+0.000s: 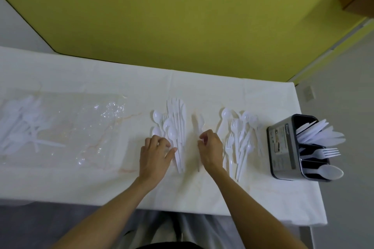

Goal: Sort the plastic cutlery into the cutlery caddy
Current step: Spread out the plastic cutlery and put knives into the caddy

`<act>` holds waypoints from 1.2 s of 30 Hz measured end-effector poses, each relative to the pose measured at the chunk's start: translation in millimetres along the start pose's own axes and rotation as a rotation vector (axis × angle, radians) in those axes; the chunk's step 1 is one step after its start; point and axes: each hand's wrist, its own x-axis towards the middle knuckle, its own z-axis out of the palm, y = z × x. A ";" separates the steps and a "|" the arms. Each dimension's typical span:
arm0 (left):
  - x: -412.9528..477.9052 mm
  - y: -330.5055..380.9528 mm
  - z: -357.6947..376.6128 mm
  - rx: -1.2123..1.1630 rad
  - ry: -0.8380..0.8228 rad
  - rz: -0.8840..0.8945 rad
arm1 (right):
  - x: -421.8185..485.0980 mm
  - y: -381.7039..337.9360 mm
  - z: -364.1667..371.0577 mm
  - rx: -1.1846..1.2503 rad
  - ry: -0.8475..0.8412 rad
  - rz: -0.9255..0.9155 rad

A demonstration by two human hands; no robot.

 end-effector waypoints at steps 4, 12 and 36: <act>7.8 11.0 2.8 0.008 -0.098 -0.111 | 1.2 8.3 -21.4 0.189 0.128 0.131; 12.1 19.4 3.5 -0.175 -0.123 -0.261 | -0.6 27.9 -44.6 0.281 0.154 0.269; 25.1 23.6 -9.3 -0.307 0.013 -0.398 | 20.5 18.6 -42.8 -0.149 0.057 0.217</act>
